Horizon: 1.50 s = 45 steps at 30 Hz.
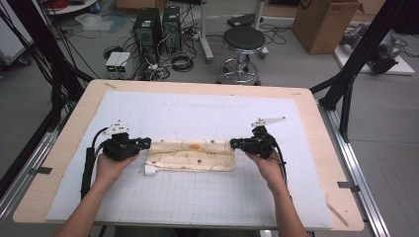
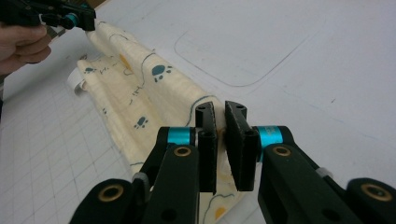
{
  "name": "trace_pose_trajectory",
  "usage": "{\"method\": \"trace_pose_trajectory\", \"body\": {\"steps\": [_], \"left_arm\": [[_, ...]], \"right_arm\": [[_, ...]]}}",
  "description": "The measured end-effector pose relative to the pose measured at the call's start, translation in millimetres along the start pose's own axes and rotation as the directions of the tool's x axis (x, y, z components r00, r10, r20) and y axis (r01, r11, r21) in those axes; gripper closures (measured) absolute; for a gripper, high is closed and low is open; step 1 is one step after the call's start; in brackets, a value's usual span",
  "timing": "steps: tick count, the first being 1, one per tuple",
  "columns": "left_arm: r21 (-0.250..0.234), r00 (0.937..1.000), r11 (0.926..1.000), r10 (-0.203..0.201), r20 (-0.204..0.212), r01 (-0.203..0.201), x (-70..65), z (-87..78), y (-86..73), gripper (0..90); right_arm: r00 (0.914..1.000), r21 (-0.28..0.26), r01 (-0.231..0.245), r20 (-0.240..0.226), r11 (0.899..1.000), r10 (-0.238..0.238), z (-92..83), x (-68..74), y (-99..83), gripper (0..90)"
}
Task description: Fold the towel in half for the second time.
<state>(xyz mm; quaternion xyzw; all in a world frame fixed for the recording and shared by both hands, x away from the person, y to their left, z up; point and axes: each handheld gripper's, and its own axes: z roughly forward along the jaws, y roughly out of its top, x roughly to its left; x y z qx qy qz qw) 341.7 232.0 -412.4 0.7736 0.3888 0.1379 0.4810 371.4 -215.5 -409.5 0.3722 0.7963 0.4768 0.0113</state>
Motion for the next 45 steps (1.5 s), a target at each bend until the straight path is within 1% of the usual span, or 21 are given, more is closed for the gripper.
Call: {"method": "trace_pose_trajectory", "body": {"steps": [3, 5, 6, 7, 9, 12, 13, 16, 18, 21, 23, 26, 30, 32, 34, 36, 37, 39, 40, 42, 45], "left_arm": [[0.015, 0.9997, 0.9996, 0.026, 0.001, -0.026, -4.9, -1.1, -0.4, 83.9], [0.027, 0.9989, 0.9986, 0.046, -0.001, -0.046, -7.6, -2.1, -1.6, 83.9], [0.023, 0.9986, 0.9983, 0.053, -0.004, -0.053, -8.9, -2.7, -2.9, 83.9], [0.016, 0.9987, 0.9985, 0.052, -0.004, -0.052, -9.4, -3.2, -4.5, 83.9], [0.03, 0.9987, 0.9983, 0.051, -0.006, -0.051, -9.0, -4.8, -10.1, 83.9], [0.032, 0.9988, 0.9982, 0.05, -0.003, -0.05, -11.1, -5.5, -15.8, 83.9], [0.032, 0.9983, 0.9978, 0.058, -0.002, -0.058, -12.6, -5.8, -17.3, 83.8], [0.037, 0.9976, 0.9969, 0.069, 0.006, -0.07, -15.7, -5.9, -20.6, 83.9], [0.046, 0.9974, 0.9963, 0.072, 0.003, -0.072, -16.8, -5.1, -23.2, 83.8], [0.051, 0.9973, 0.9961, 0.072, 0.007, -0.073, -17.7, -4.8, -26.7, 83.6], [0.053, 0.997, 0.9956, 0.077, 0.005, -0.077, -19.0, -4.6, -28.5, 83.3], [0.058, 0.9968, 0.9951, 0.08, 0.008, -0.08, -20.1, -4.8, -30.8, 83.1], [0.078, 0.996, 0.993, 0.088, 0.016, -0.089, -21.7, -5.4, -34.1, 82.5], [0.084, 0.996, 0.9927, 0.084, 0.028, -0.086, -21.9, -5.5, -34.8, 80.7], [0.073, 0.9956, 0.9936, 0.084, 0.041, -0.087, -22.4, -8.1, -33.4, 75.7], [0.04, 0.9959, 0.9964, 0.072, 0.054, -0.074, -23.0, -12.9, -30.7, 71.1], [0.024, 0.9961, 0.9973, 0.068, 0.057, -0.069, -23.2, -15.4, -29.0, 68.2], [0.003, 0.9955, 0.9973, 0.073, 0.061, -0.073, -24.1, -18.7, -25.0, 65.8], [0.004, 0.9952, 0.9973, 0.073, 0.065, -0.073, -25.0, -18.7, -22.1, 64.5], [0.005, 0.9934, 0.9958, 0.09, 0.071, -0.091, -27.8, -17.5, -15.3, 64.0], [-0.001, 0.9911, 0.9951, 0.099, 0.09, -0.099, -34.3, -11.4, -5.3, 66.5]], "right_arm": [[1.0, 0.004, -0.008, -0.003, 1.0, 0.008, -1.1, 1.3, -4.5, 83.5], [1.0, 0.005, 0.0, -0.007, 1.0, 0.0, -1.7, 2.3, -7.0, 83.6], [0.9999, 0.003, 0.004, -0.01, 1.0, -0.004, -2.1, 3.3, -8.0, 83.5], [0.9999, 0.003, 0.006, -0.011, 1.0, -0.006, -2.5, 4.6, -8.9, 83.5], [0.9998, 0.006, 0.014, -0.012, 1.0, -0.014, -3.1, 7.1, -10.8, 83.4], [0.9995, 0.011, 0.028, -0.017, 1.0, -0.028, -3.0, 10.3, -13.3, 83.4], [0.9994, 0.019, 0.03, -0.021, 0.999, -0.029, -3.1, 11.4, -13.8, 83.4], [0.9984, 0.035, 0.056, -0.007, 0.998, -0.055, -1.8, 14.3, -17.2, 83.4], [0.9986, 0.044, 0.053, -0.006, 0.998, -0.053, -1.4, 15.9, -19.8, 83.4], [0.9976, 0.049, 0.069, -0.005, 0.996, -0.069, -0.5, 17.6, -24.0, 83.4], [0.9977, 0.065, 0.067, -0.003, 0.996, -0.067, -0.4, 18.8, -27.2, 83.2], [0.9975, 0.071, 0.07, 0.002, 0.995, -0.07, 0.4, 18.9, -31.3, 83.0], [0.9972, 0.083, 0.073, 0.005, 0.994, -0.074, 1.2, 20.9, -33.0, 82.3], [0.9963, 0.095, 0.085, 0.007, 0.992, -0.086, 2.2, 22.5, -32.9, 79.6], [0.9975, 0.103, 0.07, -0.001, 0.992, -0.07, 4.0, 21.6, -33.4, 70.7], [0.9974, 0.092, 0.071, -0.012, 0.993, -0.07, 2.2, 22.2, -33.0, 66.4], [0.9974, 0.066, 0.071, -0.017, 0.995, -0.07, -0.4, 23.5, -31.8, 62.9], [0.9971, 0.022, 0.071, -0.028, 0.997, -0.071, -6.1, 27.1, -28.0, 60.5], [0.9969, 0.013, 0.077, -0.021, 0.997, -0.076, -7.6, 28.9, -25.3, 59.1], [0.9961, -0.002, 0.086, -0.019, 0.996, -0.086, -8.5, 32.5, -19.4, 58.8], [0.9944, -0.007, 0.103, -0.024, 0.995, -0.103, -4.0, 40.3, -10.6, 61.1]]}}
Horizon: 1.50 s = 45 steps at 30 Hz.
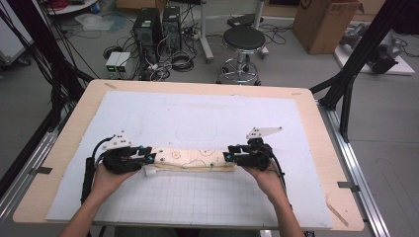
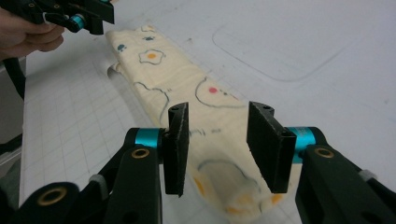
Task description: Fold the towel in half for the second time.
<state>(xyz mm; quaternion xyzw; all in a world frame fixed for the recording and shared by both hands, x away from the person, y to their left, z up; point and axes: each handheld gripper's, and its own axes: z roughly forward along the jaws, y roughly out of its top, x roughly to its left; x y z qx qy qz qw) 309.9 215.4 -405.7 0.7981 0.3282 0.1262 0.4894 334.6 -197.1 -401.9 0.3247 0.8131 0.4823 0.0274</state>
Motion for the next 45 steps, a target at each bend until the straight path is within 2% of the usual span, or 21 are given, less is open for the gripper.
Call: {"method": "trace_pose_trajectory", "body": {"steps": [5, 10, 17, 24, 31, 34, 37, 42, 45], "left_arm": [[0.022, 0.9996, 0.9995, 0.021, 0.019, -0.021, -8.5, 19.9, 12.2, 79.6], [0.054, 0.9981, 0.9975, 0.044, 0.043, -0.046, -16.6, 39.2, 18.4, 85.8], [0.101, 0.9973, 0.9935, 0.047, 0.057, -0.052, -24.5, 57.0, 16.0, 87.1], [0.146, 0.997, 0.9868, 0.066, 0.04, -0.071, -28.4, 66.0, 12.4, 87.6], [0.215, 0.9963, 0.9728, 0.083, 0.022, -0.086, -26.8, 71.4, 5.4, 87.6], [0.225, 0.9962, 0.9705, 0.086, 0.017, -0.088, -25.6, 70.0, 4.9, 87.6], [0.243, 0.9949, 0.9649, 0.1, 0.008, -0.099, -23.7, 67.5, 4.8, 87.5], [0.235, 0.9957, 0.9682, 0.091, -0.012, -0.086, -20.1, 63.0, 1.7, 87.2], [0.221, 0.9975, 0.9731, 0.07, -0.013, -0.065, -16.8, 58.9, -2.8, 87.2]], "right_arm": [[0.9993, 0.018, 0.028, -0.024, 0.999, -0.028, 15.2, 11.1, 12.9, 77.2], [0.997, 0.045, 0.056, -0.055, 0.997, -0.054, 34.9, 19.4, 21.8, 85.6], [0.9958, 0.094, 0.051, -0.08, 0.994, -0.044, 64.0, 29.7, 23.9, 88.5], [0.9965, 0.163, 0.06, -0.067, 0.985, -0.049, 85.5, 35.5, 20.5, 88.5], [0.9965, 0.211, 0.077, -0.047, 0.974, -0.069, 92.4, 35.7, 16.4, 88.5], [0.9966, 0.232, 0.08, -0.038, 0.97, -0.073, 93.9, 35.2, 13.8, 88.5], [0.9966, 0.241, 0.082, -0.03, 0.967, -0.077, 93.0, 33.8, 10.9, 88.3], [0.9961, 0.241, 0.088, -0.024, 0.967, -0.085, 87.7, 32.0, 9.0, 88.3], [0.9951, 0.241, 0.099, -0.017, 0.966, -0.097, 84.4, 29.9, 7.3, 88.2]]}}
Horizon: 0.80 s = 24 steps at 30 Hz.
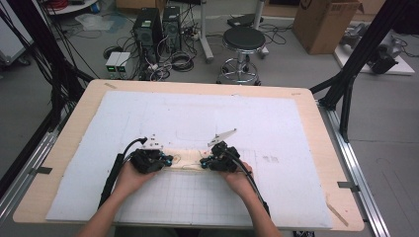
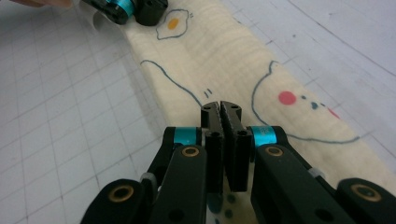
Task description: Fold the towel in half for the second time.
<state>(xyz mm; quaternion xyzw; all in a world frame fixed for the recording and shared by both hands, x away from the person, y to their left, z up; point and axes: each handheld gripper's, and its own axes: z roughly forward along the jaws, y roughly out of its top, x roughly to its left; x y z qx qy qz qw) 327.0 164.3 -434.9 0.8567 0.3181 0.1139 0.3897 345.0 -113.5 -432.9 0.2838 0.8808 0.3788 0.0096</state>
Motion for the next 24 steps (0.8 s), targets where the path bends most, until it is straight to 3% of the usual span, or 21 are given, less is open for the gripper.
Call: {"method": "trace_pose_trajectory", "body": {"steps": [13, 24], "left_arm": [[-0.031, 0.9984, 0.9982, -0.052, -0.024, 0.051, 16.1, -22.2, -19.5, 86.8], [-0.053, 0.9973, 0.9967, -0.064, -0.036, 0.062, 22.5, -33.6, -30.7, 85.6]], "right_arm": [[0.9997, -0.007, -0.009, 0.023, 1.0, 0.01, -17.1, -10.7, -16.0, 87.4], [0.9982, -0.02, -0.029, 0.053, 0.999, 0.03, -36.8, -20.4, -33.1, 84.9]]}}
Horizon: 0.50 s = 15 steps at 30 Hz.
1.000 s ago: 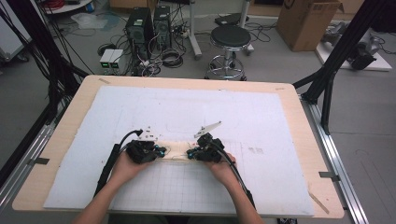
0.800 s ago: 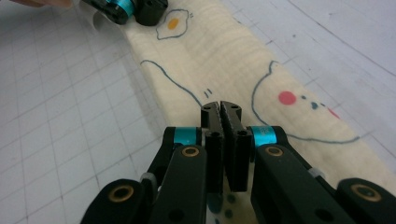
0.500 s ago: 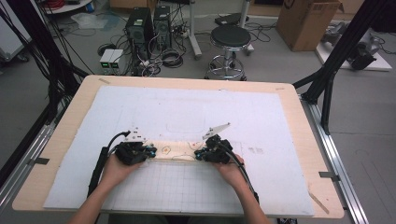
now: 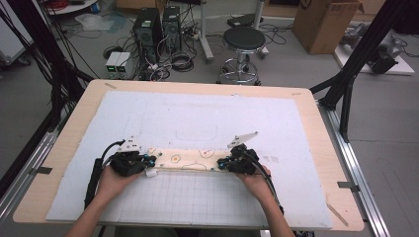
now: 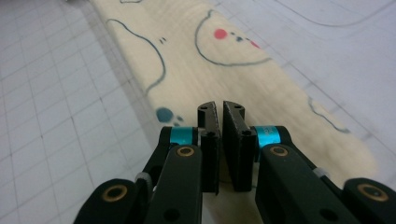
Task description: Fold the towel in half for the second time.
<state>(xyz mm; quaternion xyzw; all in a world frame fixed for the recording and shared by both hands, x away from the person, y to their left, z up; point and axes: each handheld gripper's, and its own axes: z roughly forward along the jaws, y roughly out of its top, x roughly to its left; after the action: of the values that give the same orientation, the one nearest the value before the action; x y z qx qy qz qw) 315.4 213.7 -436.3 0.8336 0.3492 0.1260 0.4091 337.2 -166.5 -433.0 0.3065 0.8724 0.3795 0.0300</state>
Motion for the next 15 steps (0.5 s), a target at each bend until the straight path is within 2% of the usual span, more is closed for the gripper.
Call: {"method": "trace_pose_trajectory", "body": {"steps": [10, 15], "left_arm": [[-0.008, 1.0, 1.0, -0.005, -0.003, 0.004, 1.5, -1.9, -2.2, 84.8], [-0.006, 1.0, 1.0, -0.007, -0.002, 0.007, 2.1, -2.8, -3.2, 84.3]], "right_arm": [[0.9995, -0.023, -0.018, 0.025, 1.0, 0.019, -16.5, -11.0, -14.0, 81.4], [0.9992, -0.058, -0.019, 0.033, 0.998, 0.021, -23.1, -14.3, -19.0, 75.4]]}}
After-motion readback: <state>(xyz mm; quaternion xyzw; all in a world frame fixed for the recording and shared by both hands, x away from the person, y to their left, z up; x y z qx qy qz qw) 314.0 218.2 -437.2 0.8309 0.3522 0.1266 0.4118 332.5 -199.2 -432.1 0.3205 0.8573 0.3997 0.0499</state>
